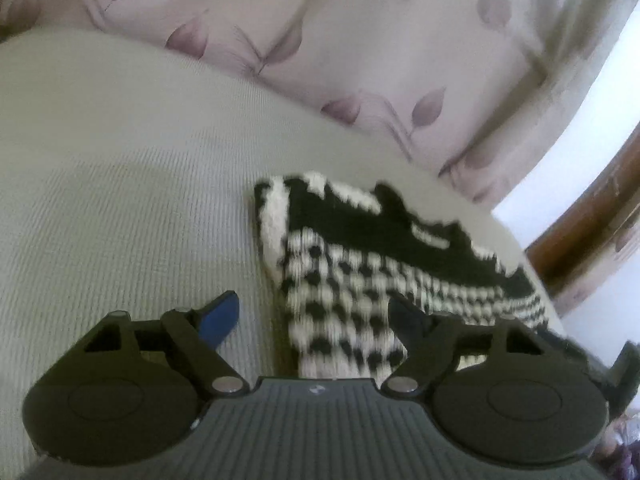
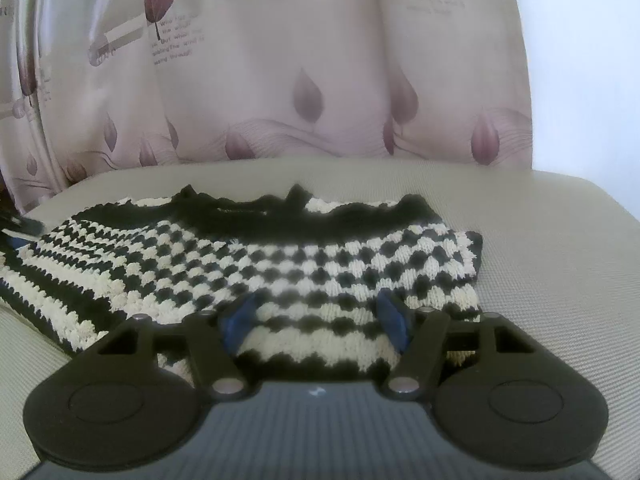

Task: Fold small clothes

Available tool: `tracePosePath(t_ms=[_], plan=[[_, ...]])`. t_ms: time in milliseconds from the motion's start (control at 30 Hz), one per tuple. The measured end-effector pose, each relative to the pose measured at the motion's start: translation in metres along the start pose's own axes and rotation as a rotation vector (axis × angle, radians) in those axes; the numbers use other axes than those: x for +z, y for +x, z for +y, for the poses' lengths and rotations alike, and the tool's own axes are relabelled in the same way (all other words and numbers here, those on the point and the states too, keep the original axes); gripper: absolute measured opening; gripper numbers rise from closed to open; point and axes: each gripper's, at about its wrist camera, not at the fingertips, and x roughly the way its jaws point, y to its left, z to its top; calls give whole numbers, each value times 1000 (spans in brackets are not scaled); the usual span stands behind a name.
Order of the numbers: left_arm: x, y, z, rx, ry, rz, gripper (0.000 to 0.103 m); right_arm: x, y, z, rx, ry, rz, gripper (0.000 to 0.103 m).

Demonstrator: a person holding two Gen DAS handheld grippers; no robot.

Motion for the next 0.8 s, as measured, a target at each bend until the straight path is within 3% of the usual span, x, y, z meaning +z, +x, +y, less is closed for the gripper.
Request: tracePosePath(t_ms=[33, 133, 200, 300, 433, 567, 700, 800], plan=[[4, 3, 3, -18, -6, 9, 78, 0, 0, 0, 2, 1, 0, 69], [14, 16, 8, -37, 17, 26, 61, 0, 0, 1, 7, 0, -2, 71], [14, 20, 7, -37, 55, 27, 37, 0, 0, 1, 8, -3, 0, 72], [10, 26, 15, -87, 14, 27, 20, 0, 0, 2, 7, -4, -1, 73], [6, 27, 19, -128, -8, -4, 20, 0, 0, 3, 11, -7, -2, 76], [8, 29, 21, -149, -19, 13, 21, 0, 0, 3, 12, -10, 0, 77], [15, 36, 36, -224, -86, 39, 41, 0, 1, 3, 11, -12, 0, 77], [18, 39, 37, -260, -101, 42, 48, 0, 1, 3, 12, -12, 0, 78]])
